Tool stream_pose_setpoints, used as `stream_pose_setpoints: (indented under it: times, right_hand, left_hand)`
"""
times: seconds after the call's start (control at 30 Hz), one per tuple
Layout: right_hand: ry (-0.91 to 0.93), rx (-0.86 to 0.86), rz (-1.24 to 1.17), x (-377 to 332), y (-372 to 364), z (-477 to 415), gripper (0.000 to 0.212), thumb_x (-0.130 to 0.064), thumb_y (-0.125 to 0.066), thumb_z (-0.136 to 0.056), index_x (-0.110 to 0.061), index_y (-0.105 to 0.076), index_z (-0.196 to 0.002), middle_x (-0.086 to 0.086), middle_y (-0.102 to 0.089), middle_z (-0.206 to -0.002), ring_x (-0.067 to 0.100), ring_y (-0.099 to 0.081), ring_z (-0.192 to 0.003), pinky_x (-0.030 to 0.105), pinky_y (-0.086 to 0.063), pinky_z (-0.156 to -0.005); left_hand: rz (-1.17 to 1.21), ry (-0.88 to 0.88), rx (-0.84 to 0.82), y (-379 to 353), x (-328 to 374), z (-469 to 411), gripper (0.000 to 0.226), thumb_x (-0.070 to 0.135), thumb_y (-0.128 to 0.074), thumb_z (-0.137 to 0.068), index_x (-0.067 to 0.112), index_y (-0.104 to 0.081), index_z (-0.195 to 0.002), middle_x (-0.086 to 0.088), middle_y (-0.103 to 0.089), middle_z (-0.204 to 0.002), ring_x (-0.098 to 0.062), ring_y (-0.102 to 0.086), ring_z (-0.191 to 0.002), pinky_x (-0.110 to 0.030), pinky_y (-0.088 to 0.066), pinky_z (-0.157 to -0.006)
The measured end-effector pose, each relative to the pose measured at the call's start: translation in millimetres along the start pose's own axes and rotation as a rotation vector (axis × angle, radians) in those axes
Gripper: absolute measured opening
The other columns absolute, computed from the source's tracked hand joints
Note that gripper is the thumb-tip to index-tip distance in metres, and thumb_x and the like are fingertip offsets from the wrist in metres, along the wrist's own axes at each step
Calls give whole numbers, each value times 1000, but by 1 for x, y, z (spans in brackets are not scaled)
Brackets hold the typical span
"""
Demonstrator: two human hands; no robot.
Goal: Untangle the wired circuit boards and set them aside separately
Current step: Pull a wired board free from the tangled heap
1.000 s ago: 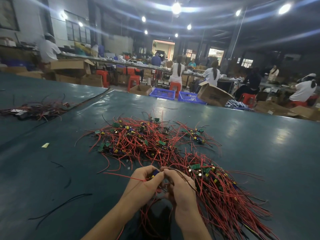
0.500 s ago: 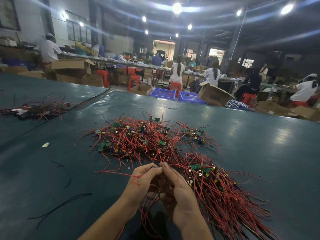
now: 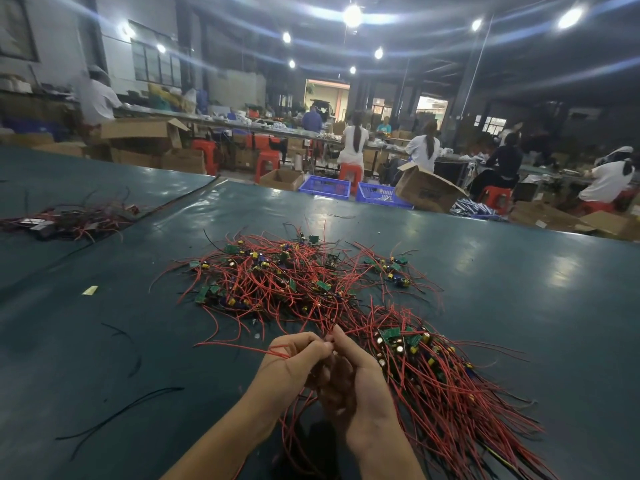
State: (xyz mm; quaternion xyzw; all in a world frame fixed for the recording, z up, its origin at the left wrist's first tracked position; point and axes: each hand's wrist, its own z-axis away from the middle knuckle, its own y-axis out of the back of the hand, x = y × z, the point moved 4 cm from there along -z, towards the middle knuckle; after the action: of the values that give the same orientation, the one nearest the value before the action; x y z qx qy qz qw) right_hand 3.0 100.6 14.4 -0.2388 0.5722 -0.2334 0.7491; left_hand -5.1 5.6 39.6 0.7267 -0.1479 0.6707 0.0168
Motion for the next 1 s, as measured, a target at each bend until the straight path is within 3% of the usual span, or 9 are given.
stream_pose_setpoints:
  times: [0.13, 0.27, 0.33, 0.43, 0.63, 0.73, 0.83, 0.9, 1.0]
  right_hand:
    - [-6, 27, -16, 3, 0, -3, 21, -29, -73, -72, -9, -75, -67, 15, -72, -80, 25, -72, -70, 32, -57, -63]
    - [33, 98, 90, 5, 2, -3, 29, -34, -77, -64, -9, -80, -80, 16, -75, -93, 28, -73, -83, 39, -56, -79]
    - [39, 112, 139, 4, 2, -1, 34, -34, -78, -66, -9, -80, -89, 12, -76, -86, 22, -74, -75, 33, -57, -68]
    - [41, 109, 170, 3, 0, 2, 14, -22, -72, -81, -12, -81, -86, 5, -73, -72, 10, -67, -55, 21, -49, -44]
    - [60, 152, 130, 1, -3, 1, 24, -16, -62, -91, -6, -80, -80, 19, -75, -91, 28, -72, -82, 39, -56, -77]
    - [51, 173, 55, -3, -3, 1, 27, -16, -60, -93, -6, -80, -78, 14, -74, -80, 23, -71, -64, 31, -55, -56]
    - [52, 232, 30, -12, 9, -2, 22, -17, -57, -95, -4, -76, -92, -3, -43, -46, 8, -37, -31, 18, -33, -33]
    - [69, 232, -4, -19, 18, -5, 22, -16, -54, -98, -2, -70, -100, -6, -28, -45, 5, -22, -32, 17, -25, -31]
    - [91, 216, -23, -23, 25, -7, 23, -19, -55, -97, -4, -72, -102, -6, -29, -50, 5, -22, -36, 18, -22, -33]
  left_hand:
    - [-2, 11, 52, 4, -3, -4, 36, -1, -51, -92, 9, -54, -58, -2, -51, -52, -10, -45, -46, -20, -40, -49]
    - [-54, -18, 64, 9, -6, -5, 37, 2, -52, -93, 12, -55, -58, -4, -51, -57, -12, -45, -52, -20, -39, -52]
    - [-66, -44, 62, 9, -5, -4, 36, 2, -51, -94, 11, -59, -60, -2, -55, -57, -10, -49, -52, -18, -39, -51]
    - [-105, -105, 83, 10, -2, -4, 41, -4, -50, -92, 13, -60, -56, 5, -55, -47, -1, -50, -43, -12, -39, -44]
    - [-272, -213, 59, 9, 0, -5, 27, 11, -57, -83, 12, -59, -56, -1, -53, -57, -10, -46, -55, -22, -38, -53]
    - [-322, -228, 40, 8, 0, -5, 26, 20, -54, -75, -2, -56, -61, -8, -49, -56, -14, -45, -53, -28, -37, -53]
    - [-337, -213, -11, 3, -1, -1, 27, 19, -54, -74, -5, -52, -60, -10, -46, -53, -16, -41, -50, -29, -32, -50]
    - [-340, -202, -54, -1, -2, 0, 26, 18, -54, -74, -4, -51, -59, -11, -45, -54, -17, -39, -51, -29, -30, -50]
    - [-335, -191, -88, -3, 0, 2, 22, 18, -55, -75, 8, -55, -56, -8, -46, -52, -17, -41, -49, -28, -32, -49]
